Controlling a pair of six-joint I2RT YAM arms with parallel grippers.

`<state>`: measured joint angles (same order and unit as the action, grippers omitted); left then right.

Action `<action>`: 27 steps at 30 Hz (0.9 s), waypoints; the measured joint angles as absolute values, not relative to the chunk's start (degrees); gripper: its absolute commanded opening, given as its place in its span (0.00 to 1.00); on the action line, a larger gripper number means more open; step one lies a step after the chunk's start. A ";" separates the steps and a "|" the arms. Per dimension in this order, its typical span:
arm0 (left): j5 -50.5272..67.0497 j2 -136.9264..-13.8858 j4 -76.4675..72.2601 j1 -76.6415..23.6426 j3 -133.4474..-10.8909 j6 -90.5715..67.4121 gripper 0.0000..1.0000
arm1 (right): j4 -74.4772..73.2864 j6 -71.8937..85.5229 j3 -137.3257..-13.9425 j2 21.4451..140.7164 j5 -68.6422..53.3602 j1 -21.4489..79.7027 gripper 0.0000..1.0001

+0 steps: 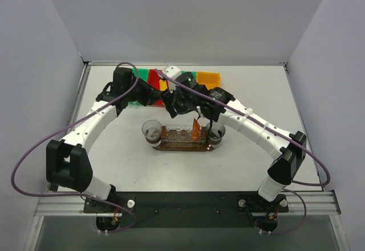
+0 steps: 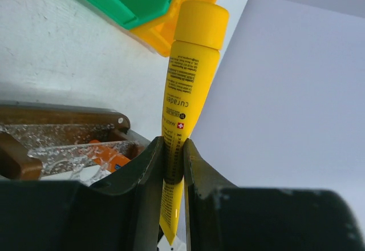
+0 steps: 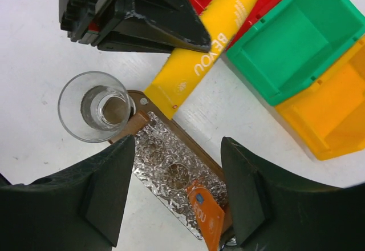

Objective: Prepare toiletry sets of a toothbrush and toothpaste on the tray

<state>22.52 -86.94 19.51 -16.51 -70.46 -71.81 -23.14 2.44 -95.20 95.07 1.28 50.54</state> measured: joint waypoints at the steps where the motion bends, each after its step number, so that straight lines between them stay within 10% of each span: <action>1: 22.65 -86.19 19.46 -16.51 -70.13 -73.01 0.00 | -23.22 2.13 -95.44 95.42 1.19 51.20 0.56; 27: 24.53 -80.82 18.55 -18.46 -64.12 -83.42 0.00 | -24.16 -9.65 -101.10 105.32 21.87 61.21 0.37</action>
<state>24.53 -80.82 18.55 -18.46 -64.12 -83.42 -24.16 -9.65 -101.10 105.32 21.87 61.21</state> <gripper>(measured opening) 0.263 0.424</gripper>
